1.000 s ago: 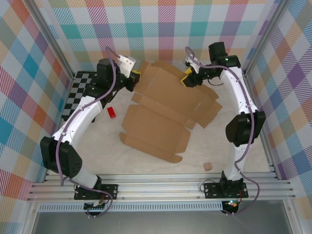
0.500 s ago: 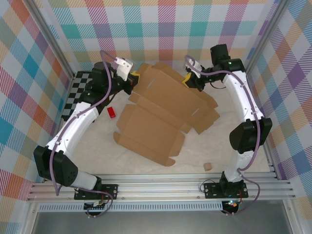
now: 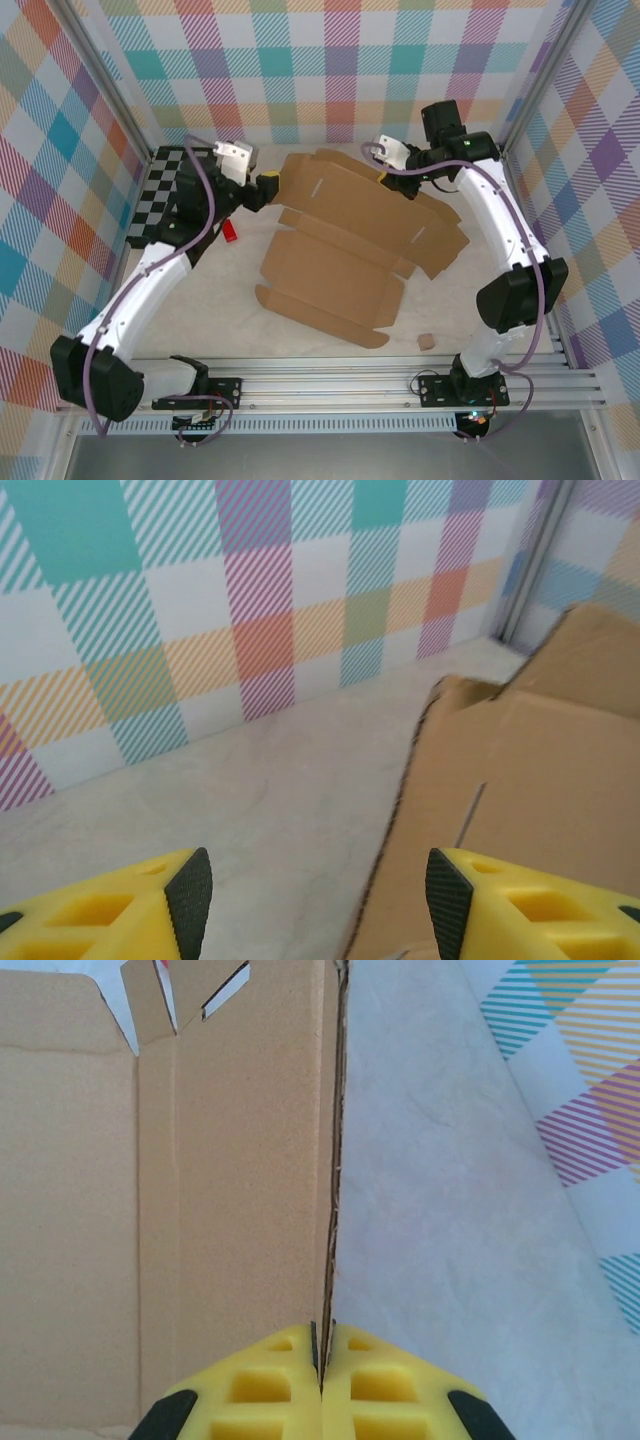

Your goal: Fold the paper box

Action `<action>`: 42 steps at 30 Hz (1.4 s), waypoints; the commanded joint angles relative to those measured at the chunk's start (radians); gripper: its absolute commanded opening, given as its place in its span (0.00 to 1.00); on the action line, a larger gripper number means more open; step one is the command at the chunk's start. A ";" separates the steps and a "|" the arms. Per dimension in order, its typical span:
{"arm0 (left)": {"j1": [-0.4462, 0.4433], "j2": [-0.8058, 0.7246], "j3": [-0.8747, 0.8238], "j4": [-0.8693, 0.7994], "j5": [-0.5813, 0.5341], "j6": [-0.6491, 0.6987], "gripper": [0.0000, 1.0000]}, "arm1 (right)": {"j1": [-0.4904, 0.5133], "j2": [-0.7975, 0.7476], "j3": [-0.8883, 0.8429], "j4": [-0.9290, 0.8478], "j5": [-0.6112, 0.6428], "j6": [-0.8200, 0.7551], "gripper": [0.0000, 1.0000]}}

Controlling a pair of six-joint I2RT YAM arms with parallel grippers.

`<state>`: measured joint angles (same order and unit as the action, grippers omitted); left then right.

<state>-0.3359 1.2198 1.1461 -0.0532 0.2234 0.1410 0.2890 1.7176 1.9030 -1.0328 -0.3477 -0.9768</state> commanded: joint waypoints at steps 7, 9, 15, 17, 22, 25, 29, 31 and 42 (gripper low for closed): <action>-0.116 0.089 0.187 0.006 -0.026 -0.232 0.46 | 0.123 -0.075 -0.018 0.114 0.366 0.084 0.00; -0.121 0.129 0.236 -0.047 -0.097 -0.324 0.42 | 0.140 -0.097 -0.045 0.146 0.388 0.083 0.00; -0.123 0.245 0.388 -0.199 -0.124 -0.539 0.43 | 0.182 -0.169 -0.203 0.329 0.498 0.058 0.00; -0.123 0.289 0.443 -0.265 -0.114 -0.579 0.43 | 0.185 -0.180 -0.229 0.349 0.498 0.063 0.00; -0.125 0.415 0.592 -0.388 -0.024 -0.695 0.48 | 0.202 -0.187 -0.271 0.375 0.507 0.066 0.00; -0.133 0.441 0.622 -0.392 -0.004 -0.733 0.50 | 0.209 -0.184 -0.284 0.384 0.515 0.069 0.00; -0.144 0.481 0.680 -0.452 -0.007 -0.728 0.57 | 0.217 -0.181 -0.289 0.385 0.520 0.069 0.00; -0.150 0.516 0.731 -0.526 -0.004 -0.720 0.57 | 0.221 -0.180 -0.292 0.389 0.524 0.069 0.00; -0.206 0.550 0.713 -0.577 0.026 -0.756 0.53 | 0.249 -0.183 -0.334 0.471 0.583 0.101 0.00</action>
<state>-0.5175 1.7596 1.8721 -0.6083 0.2272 -0.5907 0.5236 1.5604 1.5856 -0.6338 0.2142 -0.9035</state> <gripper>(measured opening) 0.535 0.042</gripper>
